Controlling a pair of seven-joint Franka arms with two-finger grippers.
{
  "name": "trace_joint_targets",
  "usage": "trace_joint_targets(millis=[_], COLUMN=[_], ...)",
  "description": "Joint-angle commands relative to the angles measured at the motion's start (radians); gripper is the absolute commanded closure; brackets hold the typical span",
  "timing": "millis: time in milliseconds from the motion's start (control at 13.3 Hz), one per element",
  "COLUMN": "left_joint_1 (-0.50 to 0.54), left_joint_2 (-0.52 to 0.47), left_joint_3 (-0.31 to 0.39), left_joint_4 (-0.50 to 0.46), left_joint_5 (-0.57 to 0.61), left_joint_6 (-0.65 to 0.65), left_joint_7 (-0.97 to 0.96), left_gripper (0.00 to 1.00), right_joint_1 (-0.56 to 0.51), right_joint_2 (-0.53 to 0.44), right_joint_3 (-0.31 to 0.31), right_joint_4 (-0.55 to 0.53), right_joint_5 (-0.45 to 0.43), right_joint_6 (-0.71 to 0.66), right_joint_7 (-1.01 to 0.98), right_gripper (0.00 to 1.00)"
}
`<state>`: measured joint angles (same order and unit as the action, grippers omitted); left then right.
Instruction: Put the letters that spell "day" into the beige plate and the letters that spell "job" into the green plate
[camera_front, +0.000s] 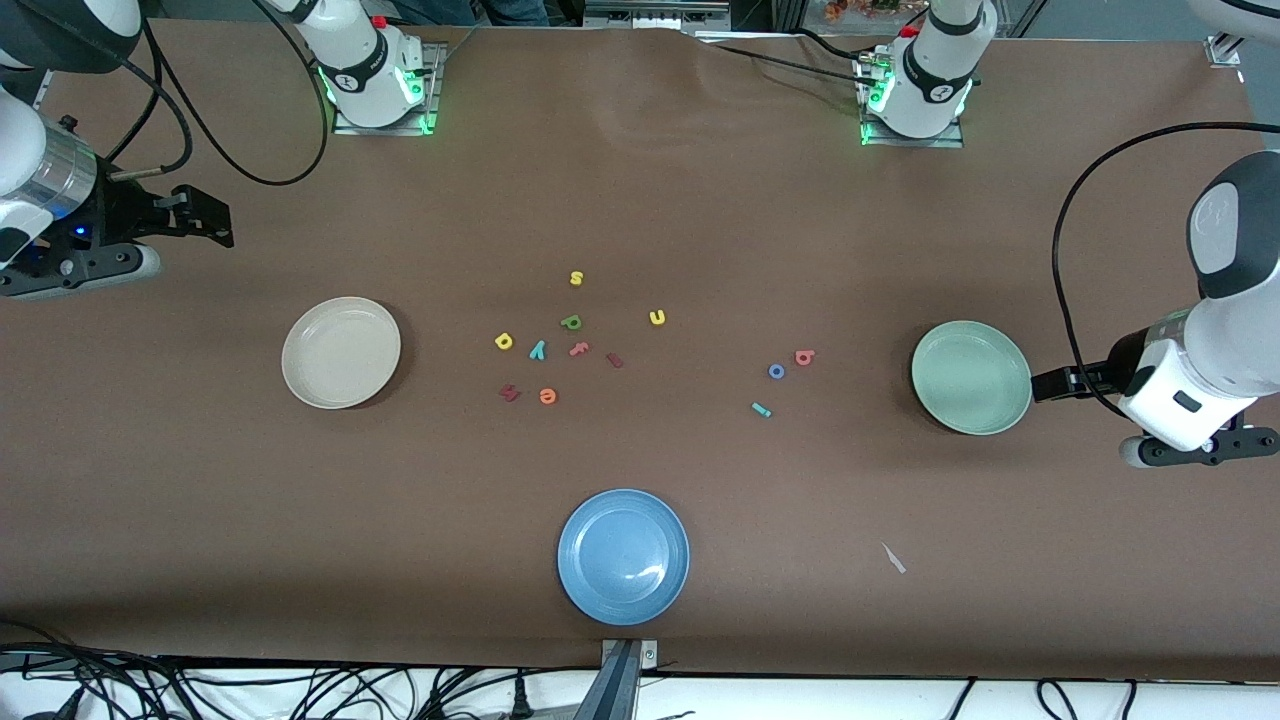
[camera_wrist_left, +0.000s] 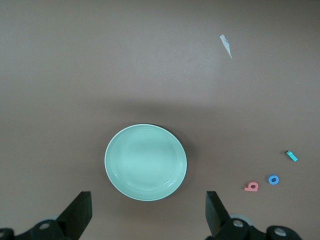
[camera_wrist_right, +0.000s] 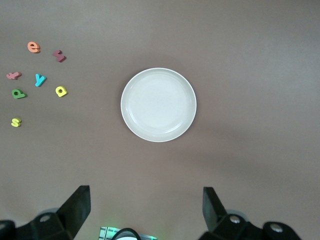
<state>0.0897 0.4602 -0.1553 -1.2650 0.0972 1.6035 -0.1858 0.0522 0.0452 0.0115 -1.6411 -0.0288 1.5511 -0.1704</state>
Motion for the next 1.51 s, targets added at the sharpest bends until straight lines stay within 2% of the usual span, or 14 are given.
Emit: trace_joint_targets(millis=[0, 1433], left_joint_1=[0.007, 0.022], left_joint_2=[-0.029, -0.034], left_joint_3=[-0.004, -0.003], left_joint_4=[-0.036, -0.036], left_joint_5=[0.016, 0.018], left_joint_6=[0.01, 0.001], left_joint_7=[-0.003, 0.0], left_gripper=[0.0, 0.0], right_joint_1=[0.001, 0.001], right_joint_2=[0.001, 0.001], right_joint_3=[-0.004, -0.004], right_joint_4=[0.006, 0.0], right_joint_5=[0.018, 0.018], right_joint_6=[-0.014, -0.014], right_joint_7=[-0.015, -0.015], right_gripper=[0.01, 0.0])
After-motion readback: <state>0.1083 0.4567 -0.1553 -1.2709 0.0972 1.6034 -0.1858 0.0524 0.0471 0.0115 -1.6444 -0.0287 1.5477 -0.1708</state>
